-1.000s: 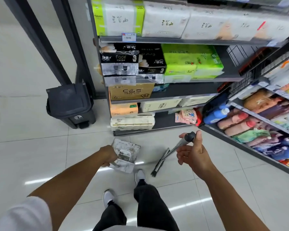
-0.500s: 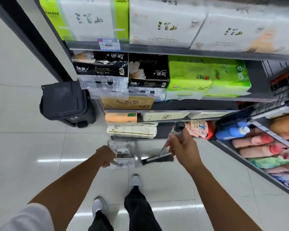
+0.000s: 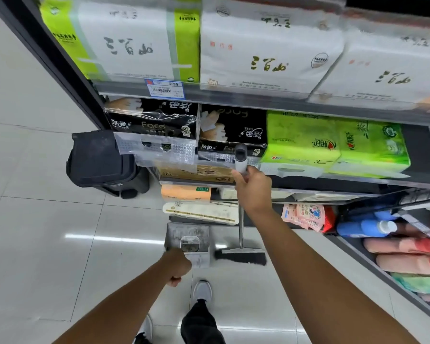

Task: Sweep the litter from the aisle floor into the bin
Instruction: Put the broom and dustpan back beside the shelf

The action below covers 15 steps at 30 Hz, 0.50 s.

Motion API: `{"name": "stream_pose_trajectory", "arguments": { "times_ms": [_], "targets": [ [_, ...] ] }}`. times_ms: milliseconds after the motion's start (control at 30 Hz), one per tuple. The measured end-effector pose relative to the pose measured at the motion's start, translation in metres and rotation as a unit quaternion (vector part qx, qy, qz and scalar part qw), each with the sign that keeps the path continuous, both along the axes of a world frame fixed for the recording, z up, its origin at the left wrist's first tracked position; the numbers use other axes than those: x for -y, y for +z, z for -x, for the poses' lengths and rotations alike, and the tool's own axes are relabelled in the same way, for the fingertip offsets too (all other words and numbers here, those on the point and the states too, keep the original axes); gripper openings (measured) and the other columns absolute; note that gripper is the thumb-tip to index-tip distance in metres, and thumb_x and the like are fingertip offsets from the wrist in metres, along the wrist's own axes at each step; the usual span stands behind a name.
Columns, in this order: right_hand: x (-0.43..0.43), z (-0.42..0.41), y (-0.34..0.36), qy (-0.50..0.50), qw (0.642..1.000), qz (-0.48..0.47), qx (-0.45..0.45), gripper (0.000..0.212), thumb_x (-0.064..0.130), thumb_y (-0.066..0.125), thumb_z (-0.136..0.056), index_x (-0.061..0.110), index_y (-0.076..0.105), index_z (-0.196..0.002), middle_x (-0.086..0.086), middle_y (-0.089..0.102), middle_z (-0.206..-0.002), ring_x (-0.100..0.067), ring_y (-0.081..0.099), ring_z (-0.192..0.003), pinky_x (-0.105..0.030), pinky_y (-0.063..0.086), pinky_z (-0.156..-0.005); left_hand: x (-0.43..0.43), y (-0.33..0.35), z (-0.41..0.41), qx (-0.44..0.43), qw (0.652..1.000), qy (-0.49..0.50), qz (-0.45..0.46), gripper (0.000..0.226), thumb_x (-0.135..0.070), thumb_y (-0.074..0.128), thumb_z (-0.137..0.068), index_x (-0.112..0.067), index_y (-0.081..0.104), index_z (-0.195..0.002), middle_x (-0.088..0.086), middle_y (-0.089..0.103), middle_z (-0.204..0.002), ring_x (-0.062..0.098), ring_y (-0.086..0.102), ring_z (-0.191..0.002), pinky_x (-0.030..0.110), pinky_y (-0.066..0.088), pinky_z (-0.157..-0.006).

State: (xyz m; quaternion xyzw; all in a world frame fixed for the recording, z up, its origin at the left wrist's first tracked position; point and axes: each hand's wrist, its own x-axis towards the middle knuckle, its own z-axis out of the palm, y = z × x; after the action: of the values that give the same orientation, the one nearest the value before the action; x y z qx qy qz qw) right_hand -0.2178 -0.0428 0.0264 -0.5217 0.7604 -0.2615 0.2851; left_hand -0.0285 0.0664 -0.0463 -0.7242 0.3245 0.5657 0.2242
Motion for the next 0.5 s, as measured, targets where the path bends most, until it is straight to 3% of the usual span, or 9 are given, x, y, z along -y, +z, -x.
{"name": "stream_pose_trajectory", "arguments": {
  "times_ms": [133,233,333,500],
  "targets": [
    [0.017,-0.024,-0.007,-0.023,0.999,-0.012,0.031,0.039,0.041,0.060,-0.092,0.002,0.067,-0.088,-0.015,0.073,-0.080,-0.033,0.068,-0.081,-0.043,0.056,-0.074,-0.018,-0.006,-0.009,0.021,0.999,0.040,-0.029,0.036,-0.029,0.055,-0.090,-0.008,0.040,-0.065,0.013,0.044,-0.066,0.020,0.053,-0.047,0.016,0.043,-0.034],
    [0.025,-0.045,-0.008,-0.047,0.998,-0.012,0.045,0.038,0.040,0.063,-0.090,0.003,0.069,-0.087,-0.014,0.073,-0.078,-0.029,0.070,-0.076,-0.041,0.058,-0.071,-0.027,-0.010,-0.010,0.007,0.998,0.057,-0.018,0.033,-0.024,0.051,-0.091,-0.007,0.040,-0.064,0.013,0.045,-0.061,0.019,0.052,-0.043,0.019,0.046,-0.042],
    [0.031,-0.064,-0.005,-0.033,0.999,-0.026,0.017,0.039,0.044,0.067,-0.086,0.004,0.070,-0.085,-0.012,0.072,-0.075,-0.027,0.069,-0.072,-0.039,0.059,-0.069,-0.031,-0.007,-0.010,-0.004,0.998,0.065,-0.002,0.030,-0.018,0.050,-0.092,-0.006,0.041,-0.066,0.013,0.046,-0.063,0.018,0.051,-0.045,0.017,0.041,-0.037],
    [0.029,-0.072,0.000,-0.054,0.998,-0.010,0.021,0.039,0.035,0.074,-0.083,0.002,0.062,-0.101,-0.013,0.072,-0.087,-0.029,0.068,-0.082,-0.039,0.059,-0.076,-0.034,-0.001,-0.012,-0.019,0.999,0.040,0.022,0.026,-0.012,0.048,-0.091,-0.007,0.042,-0.066,0.013,0.049,-0.068,0.018,0.052,-0.047,0.015,0.040,-0.033]
  ]
}}
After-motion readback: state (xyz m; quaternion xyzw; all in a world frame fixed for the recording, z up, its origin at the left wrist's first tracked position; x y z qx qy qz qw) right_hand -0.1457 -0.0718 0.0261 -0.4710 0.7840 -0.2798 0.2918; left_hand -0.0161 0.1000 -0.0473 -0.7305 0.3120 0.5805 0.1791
